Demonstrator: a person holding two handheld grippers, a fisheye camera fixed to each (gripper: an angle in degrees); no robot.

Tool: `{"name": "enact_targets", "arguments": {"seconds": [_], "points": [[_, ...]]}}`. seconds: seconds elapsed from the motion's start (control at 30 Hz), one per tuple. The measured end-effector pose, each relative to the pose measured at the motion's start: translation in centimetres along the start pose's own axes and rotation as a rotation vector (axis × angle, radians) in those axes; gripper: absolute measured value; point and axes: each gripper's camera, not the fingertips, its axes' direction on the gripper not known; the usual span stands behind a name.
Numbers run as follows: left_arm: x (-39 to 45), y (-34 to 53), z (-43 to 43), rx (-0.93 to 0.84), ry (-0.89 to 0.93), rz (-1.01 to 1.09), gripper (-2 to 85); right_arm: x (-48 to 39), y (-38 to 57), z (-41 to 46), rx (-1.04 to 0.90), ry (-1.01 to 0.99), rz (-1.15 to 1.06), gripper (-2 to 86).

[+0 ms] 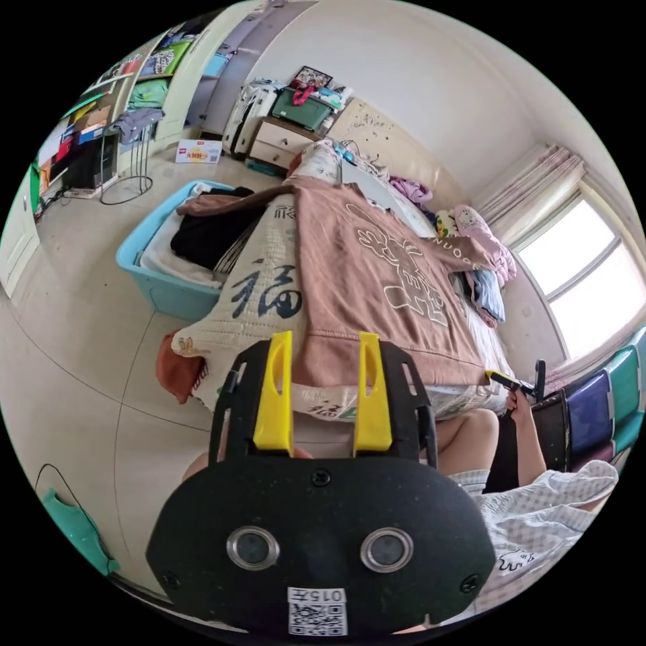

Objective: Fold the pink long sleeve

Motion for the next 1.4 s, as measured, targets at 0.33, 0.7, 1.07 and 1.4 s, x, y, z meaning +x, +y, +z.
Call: {"name": "enact_targets", "arguments": {"seconds": [0.33, 0.7, 1.07, 1.4], "points": [[2.0, 1.1, 0.9, -0.087, -0.027, 0.047, 1.4, -1.9, 0.1, -1.7, -0.046, 0.043, -0.051, 0.1], [4.3, 3.0, 3.3, -0.224, -0.182, 0.063, 3.0, -3.9, -0.6, 1.0, -0.182, 0.143, -0.108, 0.6], [6.1, 6.4, -2.7, 0.015, -0.127, 0.067, 6.4, -2.5, 0.7, -5.6, -0.021, 0.125, -0.067, 2.8], [22.1, 6.1, -3.6, 0.535, 0.011, 0.399, 1.2, -7.0, -6.6, -2.0, 0.005, 0.013, -0.161, 4.6]]}}
